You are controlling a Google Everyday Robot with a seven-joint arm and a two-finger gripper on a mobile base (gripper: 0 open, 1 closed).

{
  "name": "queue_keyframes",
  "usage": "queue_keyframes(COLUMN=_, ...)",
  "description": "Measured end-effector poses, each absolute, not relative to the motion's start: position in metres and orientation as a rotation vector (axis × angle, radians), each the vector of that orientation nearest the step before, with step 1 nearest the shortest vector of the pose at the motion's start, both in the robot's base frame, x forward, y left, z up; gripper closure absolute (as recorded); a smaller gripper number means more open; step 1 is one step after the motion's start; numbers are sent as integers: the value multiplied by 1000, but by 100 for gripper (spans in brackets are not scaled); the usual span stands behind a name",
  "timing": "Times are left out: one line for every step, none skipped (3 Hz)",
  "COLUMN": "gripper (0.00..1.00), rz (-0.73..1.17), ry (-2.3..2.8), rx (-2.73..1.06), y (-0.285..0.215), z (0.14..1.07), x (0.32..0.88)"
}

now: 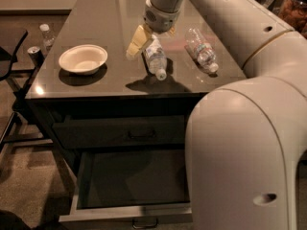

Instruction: Place blue plastic bottle into middle drawer

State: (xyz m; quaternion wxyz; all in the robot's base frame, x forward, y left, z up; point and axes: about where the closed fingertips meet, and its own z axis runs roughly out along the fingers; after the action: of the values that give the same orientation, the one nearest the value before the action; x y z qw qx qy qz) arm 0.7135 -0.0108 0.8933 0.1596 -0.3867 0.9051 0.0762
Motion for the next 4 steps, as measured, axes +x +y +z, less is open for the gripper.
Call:
queue_keyframes(gripper=0, rz=213, ry=2602, rx=-1106, y=-10, z=884, x=719)
queue_keyframes(gripper=0, rz=211, ry=2618, rx=-1104, y=-10, z=877, x=723)
queue_keyframes(gripper=0, rz=211, ry=2632, rx=-1101, y=-12, z=870, x=729)
queue_keyframes(gripper=0, rz=211, ry=2642, rx=-1099, y=-16, z=860, x=736)
